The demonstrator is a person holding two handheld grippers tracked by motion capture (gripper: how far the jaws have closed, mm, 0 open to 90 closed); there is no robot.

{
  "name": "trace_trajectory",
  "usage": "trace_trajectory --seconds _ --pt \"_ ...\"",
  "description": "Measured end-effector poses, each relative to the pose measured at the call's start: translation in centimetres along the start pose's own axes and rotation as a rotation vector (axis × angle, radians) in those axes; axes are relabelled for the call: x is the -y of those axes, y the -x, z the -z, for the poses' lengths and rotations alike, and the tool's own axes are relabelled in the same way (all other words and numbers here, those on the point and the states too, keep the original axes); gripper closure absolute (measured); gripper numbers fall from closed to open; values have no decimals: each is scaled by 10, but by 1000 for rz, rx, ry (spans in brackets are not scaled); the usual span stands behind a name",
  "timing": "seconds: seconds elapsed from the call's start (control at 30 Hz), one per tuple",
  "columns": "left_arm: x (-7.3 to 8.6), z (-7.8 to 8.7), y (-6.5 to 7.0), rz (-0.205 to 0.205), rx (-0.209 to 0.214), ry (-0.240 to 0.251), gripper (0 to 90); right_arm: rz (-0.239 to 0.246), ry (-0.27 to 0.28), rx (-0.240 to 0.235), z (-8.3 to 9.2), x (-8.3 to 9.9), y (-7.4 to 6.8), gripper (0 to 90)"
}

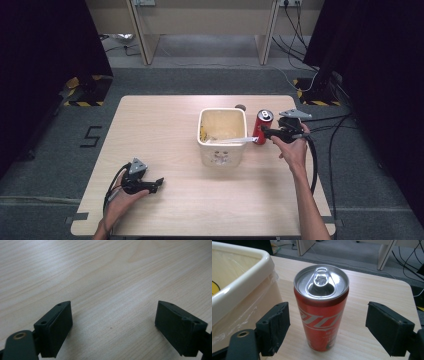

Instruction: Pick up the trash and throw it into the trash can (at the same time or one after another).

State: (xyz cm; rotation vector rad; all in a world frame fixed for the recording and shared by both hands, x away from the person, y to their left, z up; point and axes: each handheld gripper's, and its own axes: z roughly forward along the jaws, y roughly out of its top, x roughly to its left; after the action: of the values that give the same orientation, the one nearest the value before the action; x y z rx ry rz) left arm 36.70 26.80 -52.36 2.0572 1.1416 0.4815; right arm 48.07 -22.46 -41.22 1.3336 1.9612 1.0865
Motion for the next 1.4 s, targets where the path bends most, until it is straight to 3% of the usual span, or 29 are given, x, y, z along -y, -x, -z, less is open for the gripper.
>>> trace_trajectory --seconds 0.23,0.83,1.13,1.4 --pt "0 0 0 0 0 -1 137 -13 -1 -4 -19 8 -3 195" --pt "0 0 0 -1 1 -1 138 -34 -9 -8 -46 22 -4 208" --pt "0 0 0 0 1 -1 138 -19 -19 3 -54 29 -4 215" --pt "0 0 0 -1 1 -1 139 -20 -5 0 -59 30 -3 276"
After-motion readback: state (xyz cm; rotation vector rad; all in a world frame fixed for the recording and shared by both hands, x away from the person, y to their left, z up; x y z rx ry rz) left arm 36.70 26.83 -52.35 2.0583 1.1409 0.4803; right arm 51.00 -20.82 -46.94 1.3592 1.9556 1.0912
